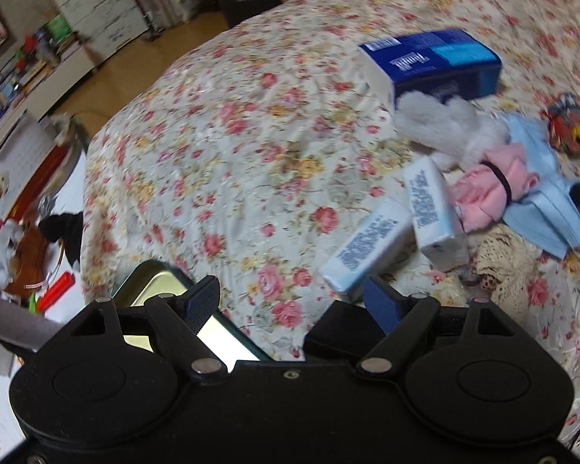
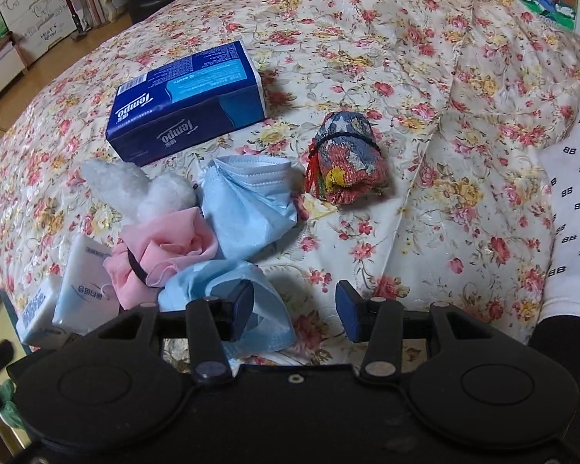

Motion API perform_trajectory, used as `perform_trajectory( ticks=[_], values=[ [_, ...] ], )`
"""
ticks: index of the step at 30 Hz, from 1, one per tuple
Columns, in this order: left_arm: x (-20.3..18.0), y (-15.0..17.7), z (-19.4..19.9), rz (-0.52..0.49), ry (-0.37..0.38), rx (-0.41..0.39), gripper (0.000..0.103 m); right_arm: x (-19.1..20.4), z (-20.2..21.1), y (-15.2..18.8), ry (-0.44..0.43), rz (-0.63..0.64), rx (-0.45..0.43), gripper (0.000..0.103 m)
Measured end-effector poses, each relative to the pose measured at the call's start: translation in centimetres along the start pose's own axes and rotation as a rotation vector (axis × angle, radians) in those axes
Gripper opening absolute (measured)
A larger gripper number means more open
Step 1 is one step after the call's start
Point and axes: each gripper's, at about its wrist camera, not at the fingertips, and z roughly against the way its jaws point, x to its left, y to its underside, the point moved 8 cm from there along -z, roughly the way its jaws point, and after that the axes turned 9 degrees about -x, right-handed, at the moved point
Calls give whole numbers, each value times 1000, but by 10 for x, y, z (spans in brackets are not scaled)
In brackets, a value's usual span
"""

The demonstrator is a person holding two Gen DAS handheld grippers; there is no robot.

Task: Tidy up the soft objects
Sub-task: 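Grasp a small white tissue pack with the left tool, then grasp the patterned fabric pouch with the right tool while the left tool holds the tissue pack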

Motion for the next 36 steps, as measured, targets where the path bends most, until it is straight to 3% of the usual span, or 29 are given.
perform_trajectory(
  ticks=[8, 18, 25, 33, 36],
  values=[
    [-18, -5, -45, -67, -16, 80, 78, -7, 1, -1, -18, -19, -12, 47],
    [6, -38, -91, 53, -23, 96, 78, -8, 0, -1, -26, -21, -20, 47],
    [16, -39, -111, 129, 5, 137, 77, -5, 1, 0, -32, -18, -23, 47],
    [46, -47, -110, 198, -44, 107, 78, 0, 3, 2, -48, -2, -28, 47],
    [53, -41, -101, 195, -55, 90, 85, 2, 4, 3, -57, 6, -30, 47]
  ],
)
